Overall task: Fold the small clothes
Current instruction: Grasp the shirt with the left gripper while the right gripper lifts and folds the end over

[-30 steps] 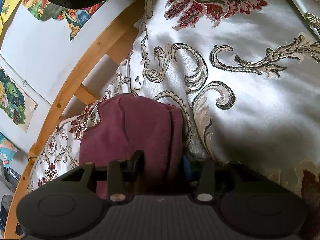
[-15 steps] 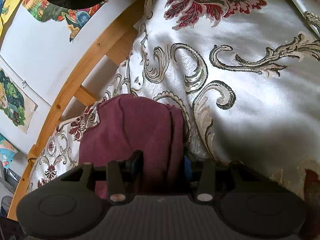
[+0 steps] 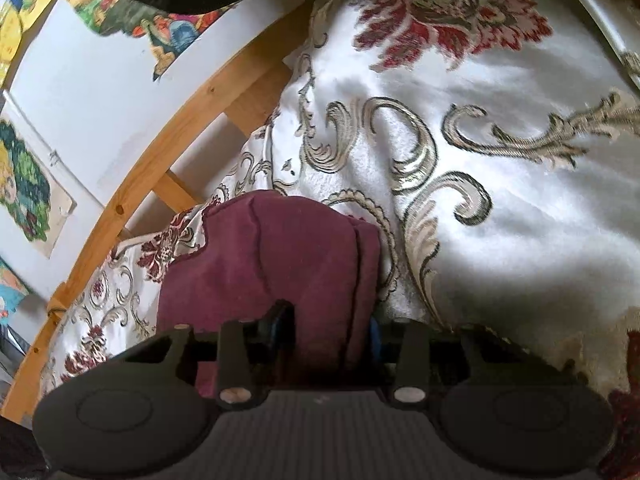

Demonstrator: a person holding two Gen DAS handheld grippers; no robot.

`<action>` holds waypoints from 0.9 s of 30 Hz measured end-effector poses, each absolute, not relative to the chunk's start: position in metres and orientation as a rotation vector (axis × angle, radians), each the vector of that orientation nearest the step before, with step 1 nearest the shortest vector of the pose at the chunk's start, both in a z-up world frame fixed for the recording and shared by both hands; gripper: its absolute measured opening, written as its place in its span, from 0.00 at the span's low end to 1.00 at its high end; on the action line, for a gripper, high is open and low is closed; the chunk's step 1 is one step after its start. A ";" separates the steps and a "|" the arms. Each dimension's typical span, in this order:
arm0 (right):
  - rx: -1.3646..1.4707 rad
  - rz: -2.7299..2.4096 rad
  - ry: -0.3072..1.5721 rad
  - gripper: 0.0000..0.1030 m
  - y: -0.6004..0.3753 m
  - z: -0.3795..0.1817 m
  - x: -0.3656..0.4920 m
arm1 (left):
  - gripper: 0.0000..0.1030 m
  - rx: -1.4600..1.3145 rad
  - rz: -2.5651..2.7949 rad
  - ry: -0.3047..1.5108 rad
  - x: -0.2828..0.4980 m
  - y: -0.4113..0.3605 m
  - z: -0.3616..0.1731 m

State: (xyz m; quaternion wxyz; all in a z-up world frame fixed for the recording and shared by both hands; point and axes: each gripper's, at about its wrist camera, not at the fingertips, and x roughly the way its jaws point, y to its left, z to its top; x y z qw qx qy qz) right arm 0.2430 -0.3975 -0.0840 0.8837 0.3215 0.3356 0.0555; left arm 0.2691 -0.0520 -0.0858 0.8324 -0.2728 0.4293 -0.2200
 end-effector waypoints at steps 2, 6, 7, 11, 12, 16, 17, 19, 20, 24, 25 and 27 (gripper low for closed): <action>0.638 0.113 0.693 0.32 -0.394 -0.080 0.242 | 0.65 -0.570 -0.469 0.904 0.266 -0.050 -0.084; 0.560 0.137 0.650 0.23 -0.381 -0.062 0.233 | 0.47 -0.521 -0.476 0.866 0.255 -0.048 -0.070; 0.528 0.154 0.639 0.22 -0.376 -0.054 0.230 | 0.45 -0.500 -0.481 0.850 0.251 -0.048 -0.065; 0.414 0.220 0.591 0.21 -0.349 -0.026 0.213 | 0.43 -0.455 -0.508 0.788 0.230 -0.040 -0.045; 0.392 0.234 0.579 0.21 -0.342 -0.020 0.206 | 0.42 -0.454 -0.514 0.779 0.224 -0.036 -0.041; 0.332 0.272 0.539 0.21 -0.317 0.004 0.182 | 0.42 -0.443 -0.528 0.745 0.198 -0.021 -0.026; 0.319 0.281 0.528 0.21 -0.311 0.010 0.177 | 0.42 -0.437 -0.531 0.733 0.192 -0.017 -0.023; 0.295 0.298 0.506 0.21 -0.295 0.021 0.171 | 0.42 -0.421 -0.534 0.699 0.179 -0.008 -0.015; 0.281 0.307 0.494 0.21 -0.287 0.026 0.168 | 0.42 -0.414 -0.533 0.684 0.174 -0.004 -0.012; 0.234 0.354 0.448 0.21 -0.252 0.046 0.167 | 0.42 -0.405 -0.499 0.623 0.158 0.021 -0.001; 0.223 0.365 0.440 0.21 -0.243 0.050 0.168 | 0.42 -0.408 -0.486 0.613 0.157 0.028 0.001; 0.203 0.389 0.424 0.21 -0.224 0.058 0.174 | 0.42 -0.406 -0.460 0.586 0.158 0.043 0.007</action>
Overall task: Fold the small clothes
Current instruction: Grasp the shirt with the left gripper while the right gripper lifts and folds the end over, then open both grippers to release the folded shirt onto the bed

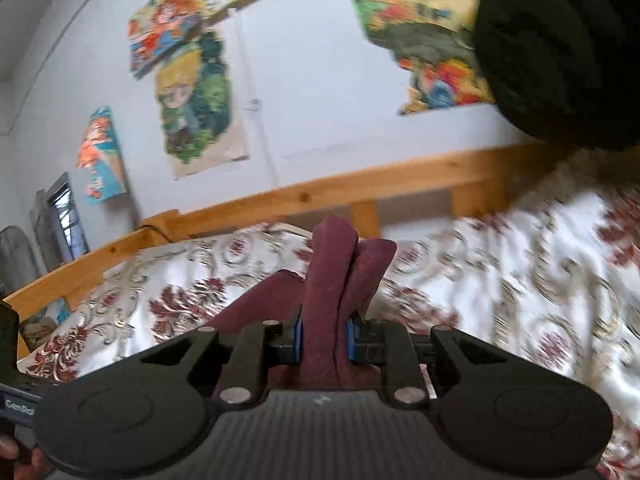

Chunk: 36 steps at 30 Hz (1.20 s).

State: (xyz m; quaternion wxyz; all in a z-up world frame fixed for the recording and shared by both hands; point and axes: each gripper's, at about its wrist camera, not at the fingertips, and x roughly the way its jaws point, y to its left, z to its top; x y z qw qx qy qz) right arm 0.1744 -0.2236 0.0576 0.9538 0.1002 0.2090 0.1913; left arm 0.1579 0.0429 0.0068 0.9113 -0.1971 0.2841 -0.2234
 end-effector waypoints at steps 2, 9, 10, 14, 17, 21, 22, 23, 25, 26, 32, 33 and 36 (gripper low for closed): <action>0.197 0.408 0.406 0.21 -0.206 0.064 0.183 | 0.42 -0.395 -0.435 0.550 0.162 0.058 0.011; 0.151 0.458 0.387 0.21 -0.152 0.068 0.240 | 0.42 -0.373 -0.322 0.473 0.194 0.100 0.012; 0.138 0.459 0.395 0.21 -0.145 0.066 0.250 | 0.42 -0.372 -0.305 0.472 0.201 0.104 0.010; 0.109 0.451 0.453 0.21 -0.129 0.050 0.281 | 0.42 -0.375 -0.261 0.488 0.219 0.115 -0.004; 0.122 0.447 0.530 0.21 -0.126 0.031 0.296 | 0.42 -0.397 -0.240 0.529 0.225 0.119 -0.022; 0.130 0.425 0.635 0.21 -0.128 -0.001 0.303 | 0.43 -0.434 -0.214 0.612 0.226 0.122 -0.046; 0.136 0.407 0.660 0.21 -0.129 -0.008 0.303 | 0.44 -0.442 -0.205 0.628 0.226 0.122 -0.051; 0.141 0.385 0.676 0.22 -0.131 -0.013 0.302 | 0.45 -0.457 -0.192 0.645 0.225 0.123 -0.056; 0.164 0.352 0.697 0.29 -0.136 -0.020 0.300 | 0.48 -0.525 -0.179 0.673 0.223 0.130 -0.066; 0.173 0.337 0.705 0.37 -0.138 -0.022 0.300 | 0.49 -0.553 -0.175 0.677 0.223 0.133 -0.069; 0.131 0.303 0.724 0.59 -0.145 -0.030 0.289 | 0.62 -0.565 -0.131 0.709 0.223 0.133 -0.068; 0.133 0.301 0.722 0.61 -0.146 -0.030 0.287 | 0.68 -0.559 -0.122 0.717 0.223 0.130 -0.066; 0.139 0.291 0.711 0.74 -0.149 -0.032 0.279 | 0.86 -0.566 -0.081 0.747 0.217 0.130 -0.064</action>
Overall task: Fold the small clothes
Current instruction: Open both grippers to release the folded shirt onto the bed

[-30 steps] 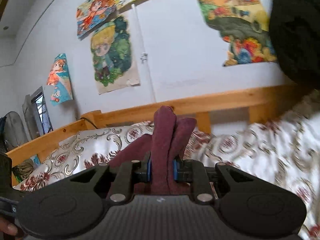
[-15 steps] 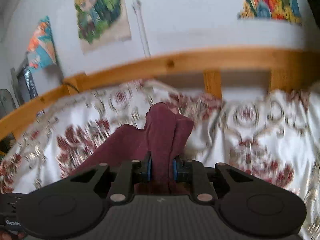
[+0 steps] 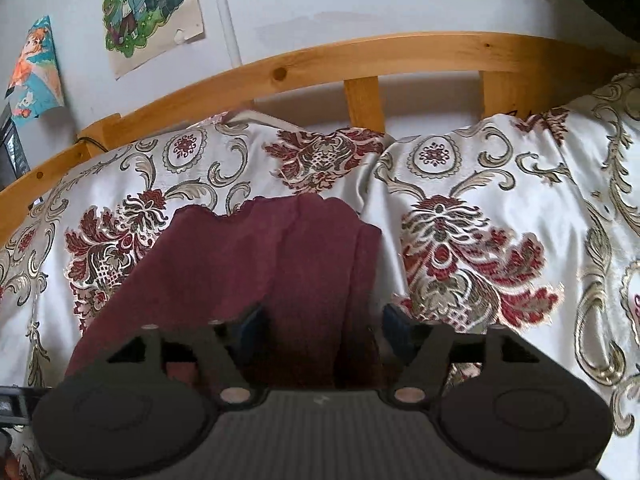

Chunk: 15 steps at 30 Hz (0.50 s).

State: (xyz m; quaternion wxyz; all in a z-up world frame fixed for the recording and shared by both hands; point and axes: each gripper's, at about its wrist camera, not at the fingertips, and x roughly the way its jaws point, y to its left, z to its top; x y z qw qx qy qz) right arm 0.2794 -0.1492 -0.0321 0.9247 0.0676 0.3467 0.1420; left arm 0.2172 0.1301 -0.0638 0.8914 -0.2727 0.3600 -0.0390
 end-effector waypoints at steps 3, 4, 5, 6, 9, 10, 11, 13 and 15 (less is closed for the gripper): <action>0.134 0.279 0.687 0.85 -0.151 -0.032 0.272 | 0.95 -0.591 -0.052 0.755 0.203 0.136 -0.058; 0.132 0.274 0.676 0.89 -0.151 -0.032 0.270 | 0.98 -0.589 -0.047 0.756 0.198 0.138 -0.055; 0.132 0.271 0.667 0.92 -0.151 -0.032 0.269 | 0.98 -0.575 -0.038 0.758 0.194 0.139 -0.051; 0.134 0.270 0.658 0.93 -0.151 -0.031 0.266 | 0.99 -0.557 -0.032 0.758 0.190 0.140 -0.047; 0.143 0.275 0.614 0.99 -0.151 -0.024 0.257 | 0.99 -0.485 -0.012 0.740 0.179 0.138 -0.033; 0.147 0.274 0.595 1.00 -0.151 -0.020 0.252 | 0.99 -0.462 -0.008 0.732 0.176 0.136 -0.029; 0.152 0.275 0.575 1.00 -0.152 -0.016 0.248 | 0.99 -0.443 -0.004 0.723 0.173 0.135 -0.025; 0.157 0.282 0.532 1.00 -0.153 -0.006 0.237 | 0.99 -0.410 -0.004 0.714 0.168 0.131 -0.018; 0.158 0.287 0.492 1.00 -0.153 0.003 0.226 | 0.99 -0.387 -0.030 0.716 0.161 0.127 -0.012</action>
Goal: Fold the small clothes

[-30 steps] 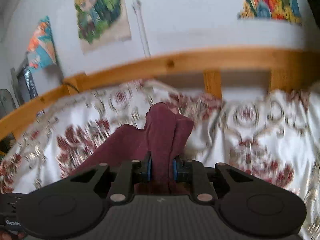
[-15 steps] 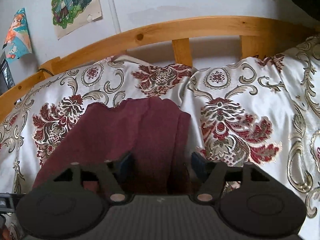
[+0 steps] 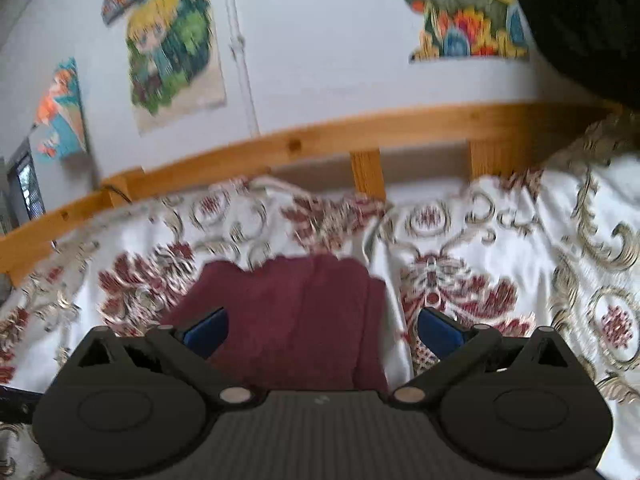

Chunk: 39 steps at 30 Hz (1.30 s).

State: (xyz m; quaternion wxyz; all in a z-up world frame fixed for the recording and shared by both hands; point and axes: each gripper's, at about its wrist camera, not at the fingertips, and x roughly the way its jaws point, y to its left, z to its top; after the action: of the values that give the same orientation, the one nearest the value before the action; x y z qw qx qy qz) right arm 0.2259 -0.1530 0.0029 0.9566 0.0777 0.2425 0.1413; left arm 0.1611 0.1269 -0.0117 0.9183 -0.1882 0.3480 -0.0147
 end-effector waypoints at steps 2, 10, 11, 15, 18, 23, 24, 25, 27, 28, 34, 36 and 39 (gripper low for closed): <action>0.154 0.295 0.452 1.00 -0.154 0.012 0.212 | 0.99 -0.365 -0.058 0.713 0.155 0.122 -0.005; 0.128 0.318 0.331 1.00 -0.162 0.046 0.153 | 0.99 -0.289 -0.059 0.583 0.119 0.106 0.029; 0.128 0.322 0.325 1.00 -0.162 0.049 0.148 | 0.99 -0.282 -0.055 0.562 0.114 0.105 0.033; 0.135 0.334 0.303 1.00 -0.161 0.062 0.127 | 0.99 -0.245 -0.044 0.490 0.092 0.099 0.047; 0.132 0.334 0.276 1.00 -0.161 0.071 0.111 | 0.99 -0.228 -0.029 0.456 0.074 0.098 0.053; 0.166 0.318 0.269 1.00 -0.168 0.079 0.079 | 0.99 -0.254 0.010 0.430 0.045 0.100 0.054; 0.170 0.313 0.269 1.00 -0.169 0.080 0.073 | 0.99 -0.268 0.015 0.426 0.038 0.100 0.052; 0.172 0.306 0.272 1.00 -0.170 0.080 0.066 | 0.99 -0.282 0.019 0.420 0.033 0.101 0.050; 0.158 0.283 0.274 1.00 -0.171 0.079 0.053 | 0.99 -0.295 0.021 0.416 0.024 0.100 0.045; 0.148 0.267 0.273 1.00 -0.171 0.078 0.046 | 0.99 -0.287 0.017 0.419 0.021 0.099 0.043; 0.127 0.237 0.303 1.00 -0.168 0.072 0.016 | 0.99 -0.215 0.013 0.421 0.009 0.092 0.035; 0.124 0.230 0.309 1.00 -0.168 0.071 0.008 | 0.99 -0.209 0.001 0.423 0.004 0.091 0.030; 0.124 0.213 0.328 1.00 -0.166 0.067 -0.001 | 0.99 -0.209 -0.004 0.442 0.002 0.089 0.022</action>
State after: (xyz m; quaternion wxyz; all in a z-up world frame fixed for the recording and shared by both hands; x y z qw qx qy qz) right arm -0.0011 -0.1659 0.0668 0.9790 0.0618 0.1630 0.1058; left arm 0.0019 0.0893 0.0224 0.9702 -0.1035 0.2190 -0.0021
